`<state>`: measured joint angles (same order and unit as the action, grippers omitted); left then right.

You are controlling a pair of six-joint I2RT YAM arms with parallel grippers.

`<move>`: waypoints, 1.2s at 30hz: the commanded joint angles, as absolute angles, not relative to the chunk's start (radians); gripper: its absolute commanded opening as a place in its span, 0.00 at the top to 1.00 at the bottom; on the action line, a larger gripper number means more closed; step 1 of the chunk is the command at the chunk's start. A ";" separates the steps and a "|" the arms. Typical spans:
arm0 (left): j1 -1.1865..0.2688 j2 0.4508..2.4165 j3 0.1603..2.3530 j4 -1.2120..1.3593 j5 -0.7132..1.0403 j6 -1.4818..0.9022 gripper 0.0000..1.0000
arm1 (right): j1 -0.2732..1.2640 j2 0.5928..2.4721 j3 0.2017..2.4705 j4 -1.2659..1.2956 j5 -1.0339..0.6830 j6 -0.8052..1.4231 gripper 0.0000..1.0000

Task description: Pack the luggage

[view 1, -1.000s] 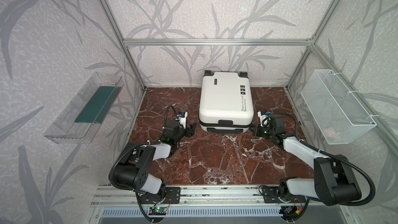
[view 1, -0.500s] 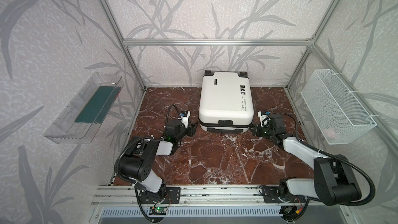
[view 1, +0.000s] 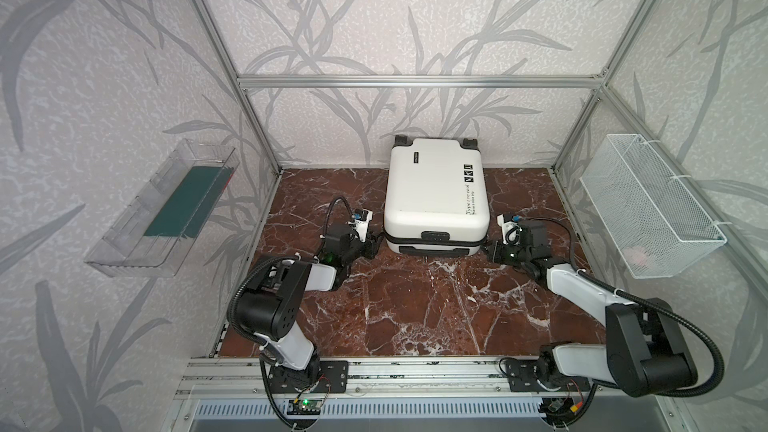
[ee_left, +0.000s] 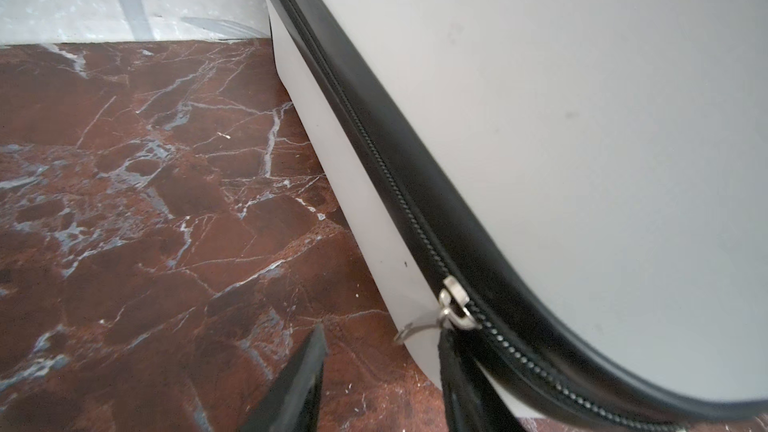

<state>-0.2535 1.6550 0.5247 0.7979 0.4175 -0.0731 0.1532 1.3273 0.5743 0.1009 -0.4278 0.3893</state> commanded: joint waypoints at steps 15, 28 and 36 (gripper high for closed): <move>-0.261 1.711 0.551 0.924 0.483 -0.022 0.71 | 0.164 1.330 0.568 0.129 -0.479 0.385 1.00; -0.270 1.699 0.556 0.890 0.503 0.015 0.82 | 0.163 1.341 0.574 0.129 -0.485 0.385 1.00; -0.273 1.683 0.559 0.867 0.491 0.002 0.95 | 0.164 1.336 0.574 0.124 -0.485 0.382 1.00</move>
